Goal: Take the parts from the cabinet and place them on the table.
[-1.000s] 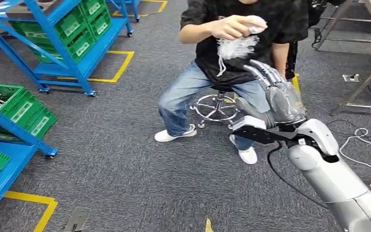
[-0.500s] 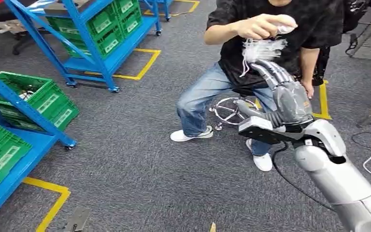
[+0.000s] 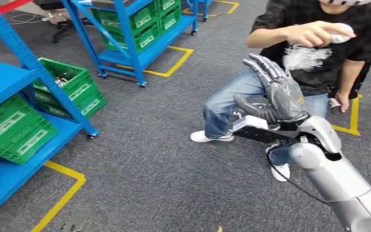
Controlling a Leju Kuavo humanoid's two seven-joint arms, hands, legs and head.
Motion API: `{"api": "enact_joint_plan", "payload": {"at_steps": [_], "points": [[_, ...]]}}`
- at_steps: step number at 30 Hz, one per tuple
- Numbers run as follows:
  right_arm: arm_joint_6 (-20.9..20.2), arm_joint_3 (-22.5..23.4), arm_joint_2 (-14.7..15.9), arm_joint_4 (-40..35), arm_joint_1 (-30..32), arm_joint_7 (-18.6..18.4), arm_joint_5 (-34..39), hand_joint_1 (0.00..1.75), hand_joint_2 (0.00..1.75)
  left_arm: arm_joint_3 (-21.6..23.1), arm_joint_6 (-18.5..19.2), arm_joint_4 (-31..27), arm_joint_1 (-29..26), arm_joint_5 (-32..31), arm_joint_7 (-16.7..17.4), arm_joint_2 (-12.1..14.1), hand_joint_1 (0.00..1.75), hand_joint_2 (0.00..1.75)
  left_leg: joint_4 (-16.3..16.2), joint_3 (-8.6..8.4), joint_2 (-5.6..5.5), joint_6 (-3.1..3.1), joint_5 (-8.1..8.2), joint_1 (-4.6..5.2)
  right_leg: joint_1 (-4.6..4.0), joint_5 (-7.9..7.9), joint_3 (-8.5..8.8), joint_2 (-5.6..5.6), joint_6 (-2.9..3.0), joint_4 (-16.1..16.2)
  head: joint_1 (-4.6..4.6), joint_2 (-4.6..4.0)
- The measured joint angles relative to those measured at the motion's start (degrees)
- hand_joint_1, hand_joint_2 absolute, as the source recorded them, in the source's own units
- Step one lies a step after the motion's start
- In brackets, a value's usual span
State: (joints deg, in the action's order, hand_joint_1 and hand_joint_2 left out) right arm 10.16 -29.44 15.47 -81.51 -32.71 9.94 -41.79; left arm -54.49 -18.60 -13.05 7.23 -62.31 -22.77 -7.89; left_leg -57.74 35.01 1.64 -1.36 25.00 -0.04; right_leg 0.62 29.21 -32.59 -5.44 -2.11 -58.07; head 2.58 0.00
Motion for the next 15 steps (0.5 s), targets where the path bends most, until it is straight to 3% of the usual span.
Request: {"api": "enact_joint_plan", "payload": {"at_steps": [1, 2, 4, 5, 6, 8, 9, 10, 11, 14, 15], "points": [[-0.02, -0.04, 0.02, -0.09, -0.23, 0.04, 0.02, 0.0, 1.75, 0.0, 0.0, 0.0, 0.14, 0.02, -0.04, -0.07, 0.0, 0.0, 0.01, 0.05, -0.59, -0.23, -0.09, -0.09, -0.02, 1.61, -0.83, 2.64, -0.08, -2.22, -0.19, 0.0], [-0.04, -0.07, 0.15, -0.09, -0.29, 0.02, 0.02, 0.0, 1.75, 0.02, -0.02, -0.02, 0.27, 0.04, -0.04, 0.02, 0.0, 0.0, 0.0, 0.11, -1.16, -0.44, -0.16, -0.12, 0.0, 3.72, -2.57, 4.02, -0.05, -6.15, -0.39, -0.02], [-0.15, -0.18, 0.48, -0.09, -0.08, 0.02, 0.02, 0.0, 1.75, 0.04, -0.02, -0.02, 0.33, 0.04, -0.04, 0.02, 0.0, 0.0, -0.03, 0.18, -2.58, -0.64, -0.15, -0.07, -0.04, 7.4, -7.23, 5.16, -0.16, -15.63, -0.39, 0.0], [-0.33, -0.2, 0.48, -0.06, 0.04, 0.0, 0.07, 0.0, 1.75, 0.04, 0.0, -0.02, 0.24, 0.04, -0.04, 0.02, 0.0, 0.0, -0.04, 0.18, -3.33, -0.65, -0.16, -0.05, -0.03, 7.48, -8.62, 5.31, -0.12, -17.85, -0.39, -0.02], [-0.53, -0.22, 0.5, -0.06, 0.02, 0.04, 0.09, 0.0, 1.75, 0.04, 0.0, 0.0, 0.18, 0.04, -0.04, 0.0, 0.0, 0.0, -0.1, 0.17, -4.02, -0.64, -0.16, -0.05, -0.04, 6.18, -8.5, 5.36, -0.05, -17.0, -0.37, -0.02], [-0.79, -0.22, 0.52, -0.09, -0.14, 0.13, 0.17, 0.0, 1.75, 0.04, 0.0, 0.0, 0.2, 0.04, -0.04, -0.02, 0.0, 0.0, -0.31, 0.11, -5.43, -0.61, -0.15, -0.13, 0.05, 1.13, -5.03, 5.77, 0.19, -9.13, -0.37, -0.02], [-0.85, -0.22, 0.59, -0.11, -0.29, 0.17, 0.22, 0.0, 1.75, 0.09, 0.0, -0.02, 0.24, 0.04, -0.04, -0.04, 0.0, 0.0, -0.49, 0.12, -6.08, -0.45, -0.06, -0.19, 0.25, -1.44, -2.56, 7.28, 0.26, -3.73, -0.42, 0.0], [-0.87, -0.22, 0.7, -0.09, -0.37, 0.2, 0.24, 0.0, 1.75, 0.11, 0.0, -0.02, 0.27, 0.04, -0.04, -0.09, 0.0, 0.0, -0.68, 0.44, -6.68, -0.18, -0.03, -0.07, 0.51, -1.12, -1.26, 10.34, 0.35, -1.24, -0.33, 0.0], [-0.9, -0.18, 0.78, -0.13, -0.38, 0.22, 0.26, 0.0, 1.75, 0.11, 0.0, -0.02, 0.42, 0.04, -0.04, -0.09, 0.0, 0.0, -1.11, 0.88, -7.3, 0.25, -0.12, -0.06, 0.65, -0.99, -0.53, 10.15, 0.35, -0.05, -0.26, 0.0], [-1.09, -0.39, 0.9, -0.15, -0.44, 0.24, 0.33, 0.0, 1.75, 0.11, 0.04, 0.0, 0.03, 0.04, -0.04, -0.09, 0.0, 0.0, -0.58, 1.31, -9.12, 1.4, -0.76, -0.48, 0.27, -1.19, -0.5, 8.55, 0.85, -0.26, -0.26, 0.0], [-1.14, -0.46, 0.9, -0.17, -0.63, 0.26, 0.33, 0.0, 1.75, 0.11, 0.02, -0.02, -0.02, 0.04, -0.04, 0.18, 0.0, 0.0, -0.93, 1.49, -8.2, 1.54, -0.3, -0.41, 0.75, -1.48, -0.19, 7.62, 1.32, 0.13, -0.37, 0.0]]}}
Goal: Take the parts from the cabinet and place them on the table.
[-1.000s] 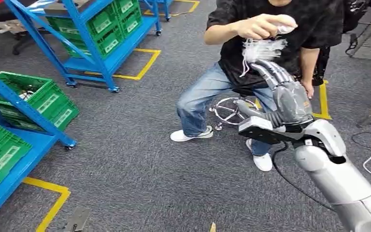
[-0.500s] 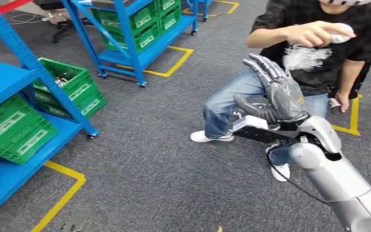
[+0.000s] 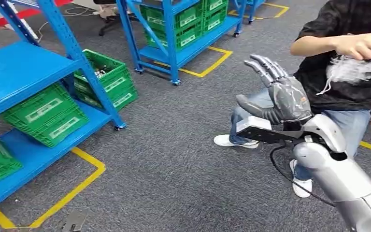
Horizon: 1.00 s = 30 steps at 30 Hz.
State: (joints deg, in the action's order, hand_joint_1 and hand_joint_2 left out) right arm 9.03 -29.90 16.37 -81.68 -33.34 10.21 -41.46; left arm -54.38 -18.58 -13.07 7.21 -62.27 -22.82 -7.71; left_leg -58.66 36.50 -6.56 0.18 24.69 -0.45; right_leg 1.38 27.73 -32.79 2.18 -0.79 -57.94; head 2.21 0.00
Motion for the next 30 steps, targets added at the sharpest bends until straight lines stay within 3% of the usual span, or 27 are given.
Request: {"api": "enact_joint_plan", "payload": {"at_steps": [1, 2, 4, 5, 6, 8, 9, 10, 11, 14, 15, 16, 17, 19, 20, 21, 22, 24, 25, 26, 29, 30], "points": [[-0.04, 0.0, 0.0, 0.0, -0.03, 0.02, 0.04, 0.0, 1.75, 0.02, 0.02, 0.02, 0.01, 0.0, 0.0, -0.24, 0.0, 0.0, -1.56, 0.55, 3.02, 0.31, 1.19, 0.45, -0.06, 0.06, 0.16, -0.59, 0.39, 0.06, 0.59, -0.02], [-0.07, -0.04, 0.0, 0.0, -0.16, 0.02, 0.09, 0.0, 1.75, 0.04, 0.02, 0.02, 0.16, 0.0, 0.0, -0.24, 0.0, 0.0, -5.21, 2.15, 4.73, 0.65, 3.25, 0.34, -0.15, 0.18, 0.23, -1.33, 0.69, 0.06, 0.79, -0.02], [-0.09, -0.2, 0.0, 0.0, -0.06, 0.02, 0.09, 0.0, 1.75, 0.04, 0.04, 0.02, 0.34, 0.0, 0.0, -0.29, 0.0, 0.0, -14.67, 6.45, 5.86, 0.97, 7.28, 0.12, -0.29, 0.3, 0.28, -2.82, 0.83, 0.03, 0.72, -0.02], [-0.09, -0.24, 0.0, 0.0, 0.03, 0.0, 0.09, 0.0, 1.75, 0.04, 0.09, 0.02, 0.31, 0.0, 0.0, -0.31, 0.0, 0.0, -17.48, 7.72, 5.9, 1.05, 7.96, 0.06, -0.3, 0.33, 0.28, -3.52, 0.85, 0.01, 0.79, -0.02], [-0.11, -0.31, 0.0, 0.0, 0.08, 0.0, 0.09, 0.0, 1.75, 0.04, 0.11, 0.02, 0.21, 0.0, 0.0, -0.33, 0.0, 0.0, -17.43, 7.67, 5.91, 1.06, 7.28, 0.04, -0.31, 0.43, 0.36, -4.25, 0.86, 0.01, 0.74, -0.02], [-0.11, -0.33, 0.0, 0.0, 0.04, 0.0, 0.11, 0.0, 1.75, 0.04, 0.11, 0.02, 0.16, 0.0, 0.0, -0.29, 0.0, 0.0, -10.14, 4.02, 6.37, 0.72, 2.9, 0.1, -0.38, 0.65, 0.64, -5.63, 0.75, 0.0, 0.74, -0.02], [-0.11, -0.31, 0.0, 0.0, -0.02, 0.0, 0.13, 0.0, 1.75, 0.04, 0.11, 0.02, 0.17, 0.0, 0.0, -0.26, 0.0, 0.0, -4.54, 1.08, 7.64, 0.36, 0.45, 0.27, -0.41, 0.86, 0.93, -6.26, 0.56, 0.0, 0.74, -0.02], [-0.11, -0.31, 0.0, 0.0, -0.11, 0.02, 0.17, 0.0, 1.75, 0.06, 0.11, 0.02, 0.2, 0.0, 0.0, -0.24, 0.0, 0.0, -0.7, -0.82, 11.15, -0.05, 0.09, 0.83, -0.62, 1.06, 1.1, -6.75, 0.33, 0.01, 0.74, -0.02], [-0.11, -0.26, 0.02, 0.0, -0.14, 0.02, 0.22, 0.0, 1.75, 0.07, 0.11, 0.02, 0.41, 0.0, 0.0, -0.22, 0.0, 0.0, 0.35, -1.15, 11.47, -0.4, 0.52, 1.45, -1.1, 1.33, 0.91, -7.28, -0.06, -0.2, 0.88, -0.02], [-0.22, -0.37, 0.13, 0.0, -0.18, 0.02, 0.26, 0.0, 1.75, 0.09, 0.11, 0.02, 0.28, -0.02, 0.0, -0.2, 0.0, 0.0, 0.18, -0.61, 9.44, -1.11, 0.45, 1.35, -1.23, 1.48, 1.46, -9.34, -0.62, 0.35, 0.83, 0.0], [-0.22, -0.39, 0.15, -0.02, -0.2, 0.02, 0.26, 0.0, 1.75, 0.07, 0.11, 0.02, 0.24, -0.02, 0.0, -0.2, 0.0, 0.0, 0.88, -1.06, 8.77, -1.72, -0.01, 0.89, -1.16, 1.97, 1.24, -9.45, -1.04, 0.26, 0.77, 0.0], [-0.26, -0.39, 0.22, -0.02, -0.26, 0.02, 0.28, 0.0, 1.75, 0.09, 0.07, 0.02, 0.22, 0.0, 0.02, -0.33, 0.0, 0.0, 0.99, -1.09, 8.17, -1.92, -0.09, 0.75, -0.93, 3.02, 0.78, -6.52, -1.26, -0.86, 0.52, -0.02], [-0.26, -0.37, 0.28, -0.04, -0.37, 0.02, 0.31, 0.0, 1.75, 0.09, 0.07, 0.02, 0.36, 0.0, 0.02, -0.31, 0.0, 0.0, 0.98, -1.04, 7.64, -2.22, -0.15, 0.65, -0.78, 4.81, -0.59, -4.29, -1.22, -4.01, 0.4, 0.0], [-0.28, -0.37, 0.7, -0.02, 0.02, 0.02, 0.33, 0.0, 1.75, 0.09, 0.04, 0.02, 0.46, 0.0, 0.02, -0.26, 0.0, 0.0, 0.97, -1.03, 6.09, -2.37, -0.08, 0.67, -0.75, 8.86, -5.29, -2.56, -1.41, -13.56, 0.11, -0.02], [-0.28, -0.39, 0.74, 0.0, 0.33, -0.02, 0.33, 0.0, 1.75, 0.09, 0.07, 0.02, 0.4, 0.02, 0.02, -0.29, 0.0, 0.0, 0.92, -1.04, 5.25, -2.4, -0.06, 0.71, -0.8, 9.79, -7.44, -2.34, -1.44, -17.31, 0.11, 0.0], [-0.28, -0.42, 0.76, 0.02, 0.56, 0.0, 0.35, 0.0, 1.75, 0.09, 0.07, 0.02, 0.3, 0.02, 0.02, -0.31, 0.0, 0.0, 0.88, -1.06, 4.41, -2.4, -0.06, 0.72, -0.8, 8.99, -8.19, -2.26, -1.4, -17.76, 0.13, -0.02], [-0.28, -0.46, 0.81, 0.02, 0.6, 0.0, 0.35, 0.0, 1.75, 0.09, 0.07, 0.02, 0.25, 0.02, 0.02, -0.33, 0.0, 0.0, 0.77, -1.07, 3.68, -2.39, -0.06, 0.71, -0.79, 6.97, -7.63, -2.22, -1.34, -15.66, 0.11, -0.02], [-0.28, -0.44, 0.85, 0.0, 0.5, 0.0, 0.37, 0.0, 1.75, 0.09, 0.07, 0.02, 0.29, 0.02, 0.02, -0.35, 0.0, 0.0, 0.47, -1.14, 2.15, -2.18, 0.09, 0.6, -0.63, 1.05, -3.43, -1.42, -1.1, -5.81, 0.11, -0.02], [-0.28, -0.42, 0.9, 0.0, 0.45, 0.02, 0.37, 0.0, 1.75, 0.09, 0.07, 0.02, 0.27, 0.02, 0.02, -0.35, 0.0, 0.0, 0.29, -1.0, 1.5, -1.93, 0.24, 0.46, -0.32, -0.08, -1.69, 1.37, -1.06, -1.55, 0.09, -0.02], [-0.28, -0.46, 0.9, 0.0, 0.5, 0.02, 0.39, 0.0, 1.75, 0.09, 0.04, 0.02, 0.4, 0.02, 0.02, -0.33, 0.0, 0.0, -0.05, -0.44, 0.9, -1.58, 0.19, 0.67, -0.11, 0.51, -0.5, 3.25, -1.07, -0.78, 0.2, -0.02], [-0.35, -0.59, 1.03, 0.0, 0.55, 0.02, 0.42, 0.0, 1.75, 0.07, 0.02, 0.02, 0.06, 0.02, 0.02, -0.33, 0.0, 0.0, 0.26, 0.08, -0.92, -0.47, -0.45, -0.08, -0.67, 0.54, -0.71, 1.66, -0.59, -0.85, 0.18, -0.02], [-0.35, -0.63, 1.03, -0.04, 0.39, 0.02, 0.42, 0.0, 1.75, 0.07, 0.0, 0.02, 0.04, 0.02, 0.02, -0.29, 0.0, 0.0, 0.19, 0.1, -1.63, -0.09, -0.41, 0.12, -0.31, 0.24, -0.4, 0.93, -0.11, -0.29, 0.24, 0.0]]}}
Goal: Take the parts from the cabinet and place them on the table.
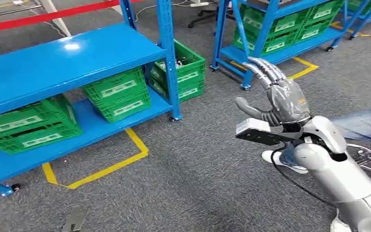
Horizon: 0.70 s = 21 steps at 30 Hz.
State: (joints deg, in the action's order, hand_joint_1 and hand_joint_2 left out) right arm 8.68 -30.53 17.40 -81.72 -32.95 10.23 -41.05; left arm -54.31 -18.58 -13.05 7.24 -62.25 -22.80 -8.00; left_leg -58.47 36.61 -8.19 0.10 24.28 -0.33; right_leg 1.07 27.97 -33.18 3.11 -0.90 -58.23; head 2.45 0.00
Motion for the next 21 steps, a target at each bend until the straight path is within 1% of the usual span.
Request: {"api": "enact_joint_plan", "payload": {"at_steps": [1, 2, 3, 4, 5, 6, 7, 8, 9, 10, 11, 12, 13, 15, 16, 17, 18, 19, 20, 21], "points": [[0.0, 0.0, 0.02, -0.07, -0.1, -0.02, -0.02, 0.0, 1.75, 0.02, 0.0, 0.02, -0.01, 0.0, 0.0, 0.04, 0.0, 0.0, -0.73, 0.34, 2.85, 0.41, 0.64, 0.29, 0.09, -0.13, 0.42, -0.96, 0.34, 0.35, -0.04, -0.02], [0.02, 0.09, 0.02, -0.18, -0.17, 0.0, 0.0, 0.0, 1.75, 0.02, 0.0, 0.02, 0.08, 0.0, 0.0, -0.06, 0.0, 0.0, -3.32, 1.53, 5.59, 0.76, 2.32, 0.33, 0.02, -0.02, 0.66, -1.7, 0.9, 0.42, 0.5, 0.0], [0.02, 0.04, 0.02, -0.2, -0.2, 0.0, -0.02, 0.0, 1.75, 0.02, 0.0, 0.02, 0.19, 0.0, 0.0, -0.06, 0.0, 0.0, -7.5, 3.38, 6.83, 1.02, 4.4, 0.21, -0.1, 0.13, 0.81, -2.49, 1.11, 0.42, 0.37, -0.02], [0.0, 0.0, 0.02, -0.2, -0.13, 0.0, -0.02, 0.0, 1.75, 0.02, 0.0, 0.02, 0.27, 0.0, 0.0, -0.06, 0.0, 0.0, -12.11, 5.49, 7.35, 1.18, 6.3, 0.04, -0.2, 0.24, 0.95, -3.25, 1.24, 0.42, 0.46, -0.02], [0.0, -0.04, 0.0, -0.2, -0.08, 0.0, -0.02, 0.0, 1.75, 0.02, 0.0, 0.02, 0.25, -0.02, 0.0, -0.11, 0.0, 0.0, -16.2, 7.4, 7.5, 1.33, 7.64, -0.1, -0.25, 0.35, 1.02, -4.02, 1.34, 0.4, 0.41, -0.02], [0.0, -0.07, 0.02, -0.2, -0.07, 0.0, -0.02, 0.0, 1.75, 0.02, 0.0, 0.02, 0.19, -0.02, 0.0, -0.11, 0.0, 0.0, -17.61, 8.08, 7.5, 1.38, 7.62, -0.2, -0.27, 0.41, 1.07, -4.71, 1.34, 0.39, 0.44, -0.02], [0.0, -0.11, 0.0, -0.2, -0.07, 0.0, -0.02, 0.0, 1.75, 0.0, 0.0, 0.02, 0.12, -0.02, 0.0, -0.11, 0.0, 0.0, -16.38, 7.41, 7.53, 1.37, 6.3, -0.23, -0.31, 0.55, 1.19, -5.41, 1.32, 0.39, 0.44, -0.02], [0.0, -0.09, 0.0, -0.24, -0.09, -0.02, -0.02, 0.0, 1.75, 0.0, 0.0, 0.02, 0.1, 0.0, 0.0, -0.09, 0.0, 0.0, -12.76, 5.6, 7.72, 1.24, 4.06, -0.21, -0.37, 0.66, 1.35, -6.13, 1.23, 0.39, 0.46, -0.02], [0.0, -0.07, 0.02, -0.26, -0.1, 0.0, -0.02, 0.0, 1.75, 0.0, 0.0, 0.0, 0.12, 0.0, 0.0, -0.04, 0.0, 0.0, -7.42, 2.82, 8.4, 0.97, 1.51, -0.16, -0.4, 0.84, 1.63, -6.77, 1.1, 0.39, 0.41, -0.02], [0.0, -0.07, 0.02, -0.29, -0.16, 0.0, -0.02, 0.0, 1.75, 0.0, -0.02, 0.0, 0.14, 0.0, 0.0, 0.02, 0.0, 0.0, -2.14, -0.02, 10.16, 0.52, -0.49, 0.11, -0.48, 1.09, 1.94, -7.41, 0.93, 0.4, 0.42, -0.02], [0.0, -0.04, 0.02, -0.29, -0.18, 0.0, 0.0, 0.0, 1.75, 0.02, -0.02, 0.02, 0.27, 0.0, 0.0, 0.04, 0.0, 0.0, -0.42, -1.13, 12.03, 0.28, 0.65, 0.88, -0.87, 1.32, 1.99, -7.89, 0.58, 0.37, 0.42, -0.02], [0.0, 0.0, 0.04, -0.28, -0.22, -0.02, -0.02, 0.0, 1.75, 0.02, -0.02, 0.0, 0.41, 0.0, 0.0, 0.02, 0.0, 0.0, 0.09, -0.93, 11.71, -0.19, 0.48, 0.92, -1.01, 1.45, 1.88, -8.36, 0.32, 0.28, 0.29, 0.0], [-0.02, -0.02, 0.04, -0.29, -0.2, 0.0, -0.02, 0.0, 1.75, 0.02, -0.02, 0.0, 0.34, 0.0, 0.0, 0.02, 0.0, 0.0, 0.1, -0.73, 11.14, -0.31, 0.52, 0.99, -1.04, 1.53, 1.98, -8.94, 0.13, 0.4, 0.26, -0.02], [-0.02, -0.17, 0.02, -0.31, -0.28, 0.09, 0.0, 0.0, 1.75, 0.0, -0.05, 0.0, 0.13, 0.0, 0.0, 0.18, 0.0, 0.0, 0.45, -0.78, 9.89, -0.97, 0.43, 1.07, -1.02, 1.64, 2.55, -10.18, -0.4, 0.84, 0.42, 0.0], [-0.02, -0.17, 0.04, -0.46, -0.29, 0.13, -0.02, 0.0, 1.75, 0.0, -0.05, 0.0, 0.08, 0.0, 0.0, 0.18, 0.0, 0.0, 1.13, -1.38, 9.36, -1.46, 0.06, 0.47, -0.65, 2.46, 2.1, -8.74, -0.83, 0.41, 0.33, -0.02], [0.0, -0.11, 0.04, -0.46, -0.42, 0.15, 0.0, 0.0, 1.75, 0.02, -0.07, 0.0, 0.2, 0.0, 0.0, 0.07, 0.0, 0.0, 1.2, -1.41, 8.85, -1.69, -0.01, 0.41, -0.57, 3.65, 1.34, -5.99, -0.85, -1.43, 0.16, -0.02], [-0.02, -0.09, 0.07, -0.46, -0.49, 0.15, 0.02, 0.0, 1.75, 0.02, -0.05, 0.0, 0.37, 0.0, 0.0, 0.11, 0.0, 0.0, 1.2, -1.34, 8.22, -1.85, -0.03, 0.36, -0.54, 5.7, -0.59, -4.37, -0.87, -5.49, -0.13, -0.02], [-0.09, -0.11, 0.15, -0.44, -0.31, 0.15, 0.04, 0.0, 1.75, 0.02, -0.07, 0.0, 0.45, 0.0, 0.0, 0.18, 0.0, 0.0, 1.2, -1.34, 7.57, -1.99, 0.04, 0.37, -0.46, 7.75, -3.16, -3.59, -1.02, -10.46, -0.17, -0.02], [-0.2, -0.13, 0.18, -0.42, -0.11, 0.17, 0.04, 0.0, 1.75, 0.02, -0.07, 0.0, 0.43, 0.0, 0.0, 0.2, 0.0, 0.0, 1.16, -1.33, 6.98, -2.03, 0.06, 0.39, -0.43, 9.14, -5.53, -3.29, -1.2, -14.7, -0.09, 0.0], [-0.37, -0.2, 0.17, -0.39, 0.07, 0.31, 0.13, 0.0, 1.75, 0.02, -0.05, 0.0, 0.38, 0.0, 0.0, 0.24, 0.0, 0.0, 1.13, -1.34, 6.26, -2.03, 0.07, 0.4, -0.43, 9.24, -7.11, -3.23, -1.34, -17.03, -0.18, -0.02]]}}
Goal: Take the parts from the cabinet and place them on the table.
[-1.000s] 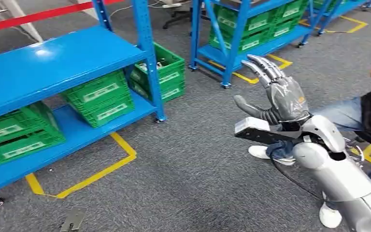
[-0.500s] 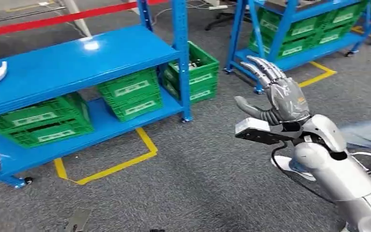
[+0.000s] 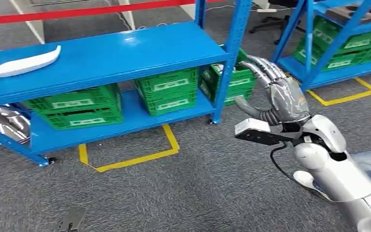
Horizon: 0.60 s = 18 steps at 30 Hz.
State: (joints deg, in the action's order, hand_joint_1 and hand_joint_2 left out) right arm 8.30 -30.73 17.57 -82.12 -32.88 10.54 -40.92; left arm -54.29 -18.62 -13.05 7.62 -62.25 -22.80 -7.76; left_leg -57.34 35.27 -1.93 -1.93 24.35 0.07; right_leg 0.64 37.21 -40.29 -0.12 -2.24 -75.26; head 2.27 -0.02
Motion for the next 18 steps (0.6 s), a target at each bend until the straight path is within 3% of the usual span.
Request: {"api": "enact_joint_plan", "payload": {"at_steps": [1, 2, 3, 4, 5, 6, 9, 10, 11, 12, 14, 15, 16, 17, 18], "points": [[-0.3, -0.15, 0.0, 0.04, 0.02, 0.26, 0.2, 0.0, 1.75, 0.0, 0.0, 0.0, -0.04, 0.0, 0.0, 0.0, 0.0, 0.0, -0.02, -0.02, -0.63, 0.01, 0.01, -0.02, 0.04, -1.25, -0.34, 0.0, -0.07, 0.44, 0.09, 0.0], [-0.63, -0.26, 0.0, 0.04, -0.04, 0.44, 0.35, 0.0, 1.75, 0.0, 0.0, 0.02, -0.03, 0.0, 0.0, 0.0, 0.0, 0.0, -0.14, -0.02, -1.46, 0.04, 0.03, -0.11, 0.14, -3.92, 0.63, 0.06, -0.16, 3.59, 0.02, 0.02], [-0.81, -0.28, 0.0, 0.04, -0.09, 0.57, 0.44, 0.0, 1.75, 0.0, 0.0, 0.0, 0.0, 0.0, 0.0, 0.0, 0.0, 0.0, -0.34, -0.03, -2.21, 0.2, 0.13, -0.25, 0.3, -6.88, 2.52, 0.41, -0.2, 8.16, 0.07, 0.0], [-0.94, -0.28, 0.02, 0.04, -0.17, 0.66, 0.5, 0.0, 1.75, 0.0, 0.0, 0.0, 0.04, 0.0, 0.0, 0.0, 0.0, 0.0, -0.76, 0.0, -2.97, 0.59, 0.39, -0.39, 0.67, -9.88, 4.96, 1.85, -0.35, 13.78, 0.02, 0.0], [-0.98, -0.33, 0.07, 0.09, -0.16, 0.7, 0.55, 0.0, 1.75, 0.0, 0.0, 0.0, 0.05, 0.0, 0.0, 0.07, 0.0, 0.0, -1.06, 0.45, -3.61, 1.0, 0.56, -0.37, 1.18, -8.98, 5.89, 5.62, -0.51, 15.4, 0.04, 0.0], [-1.03, -0.41, 0.09, 0.11, -0.13, 0.72, 0.57, 0.0, 1.75, 0.0, 0.0, 0.0, 0.22, 0.0, 0.0, 0.09, 0.0, 0.0, -1.86, 1.07, -4.19, 1.29, 0.5, -0.33, 1.29, -8.91, 6.6, 5.91, -0.24, 16.72, 0.02, 0.0], [-1.14, -0.5, 0.26, 0.13, -0.19, 0.87, 0.59, 0.0, 1.75, 0.0, 0.02, 0.02, -0.24, 0.0, 0.0, 0.09, 0.0, 0.0, -1.29, 1.57, -6.2, 2.35, -0.14, -0.81, 0.7, -8.89, 6.54, 4.0, 0.49, 16.07, 0.15, 0.02], [-1.14, -0.5, 0.26, 0.13, -0.38, 0.85, 0.59, 0.0, 1.75, 0.0, 0.0, 0.02, -0.32, 0.02, 0.0, 0.17, 0.0, 0.0, -1.75, 1.75, -5.06, 2.52, 0.33, -0.75, 1.12, -9.17, 6.94, 3.0, 1.1, 16.58, 0.07, 0.02], [-1.14, -0.5, 0.26, 0.11, -0.42, 0.87, 0.61, 0.0, 1.75, 0.0, 0.0, 0.02, -0.29, 0.0, 0.0, 0.02, 0.0, 0.0, -3.22, 2.25, -1.68, 2.79, 1.28, -0.27, 0.99, -9.05, 7.24, 2.33, 1.59, 16.66, 0.53, 0.0], [-1.14, -0.5, 0.26, 0.11, -0.61, 0.92, 0.59, 0.0, 1.75, 0.0, 0.0, 0.02, -0.15, 0.0, 0.0, 0.0, 0.0, 0.0, -6.47, 3.66, 0.13, 3.02, 3.1, -0.33, 0.78, -8.93, 7.4, 1.58, 1.92, 16.66, 0.75, 0.0], [-1.18, -0.52, 0.28, 0.13, -0.59, 0.92, 0.59, 0.0, 1.75, 0.0, 0.02, 0.02, 0.07, 0.0, 0.0, 0.0, 0.0, 0.0, -15.98, 8.0, 1.21, 3.19, 7.2, -0.55, 0.44, -8.69, 7.63, -0.23, 2.28, 16.66, 0.63, 0.0], [-1.2, -0.57, 0.28, 0.13, -0.59, 0.92, 0.61, 0.0, 1.75, 0.0, 0.02, 0.02, 0.03, 0.0, 0.0, -0.02, 0.0, 0.0, -18.96, 9.38, 1.22, 3.24, 7.97, -0.6, 0.37, -8.63, 7.67, -0.97, 2.35, 16.65, 0.72, 0.0], [-1.25, -0.7, 0.28, 0.13, -0.6, 0.92, 0.61, 0.0, 1.75, 0.0, 0.02, 0.02, -0.09, 0.0, 0.0, -0.04, 0.0, 0.0, -19.21, 9.51, 1.22, 3.23, 7.42, -0.63, 0.31, -8.55, 7.76, -1.66, 2.38, 16.65, 0.72, 0.0], [-1.33, -0.81, 0.28, 0.11, -0.63, 0.96, 0.63, 0.0, 1.75, 0.0, 0.02, 0.02, -0.14, 0.02, 0.0, -0.04, 0.0, 0.0, -16.99, 8.36, 1.26, 3.16, 5.63, -0.63, 0.27, -8.43, 7.88, -2.43, 2.32, 16.65, 0.72, 0.0], [-1.4, -0.81, 0.28, 0.13, -0.68, 0.96, 0.66, 0.0, 1.75, 0.0, 0.02, 0.0, -0.12, 0.02, 0.0, -0.02, 0.0, 0.0, -12.43, 6.08, 1.52, 2.99, 3.14, -0.61, 0.23, -8.27, 8.12, -3.16, 2.25, 16.65, 0.72, 0.0]]}}
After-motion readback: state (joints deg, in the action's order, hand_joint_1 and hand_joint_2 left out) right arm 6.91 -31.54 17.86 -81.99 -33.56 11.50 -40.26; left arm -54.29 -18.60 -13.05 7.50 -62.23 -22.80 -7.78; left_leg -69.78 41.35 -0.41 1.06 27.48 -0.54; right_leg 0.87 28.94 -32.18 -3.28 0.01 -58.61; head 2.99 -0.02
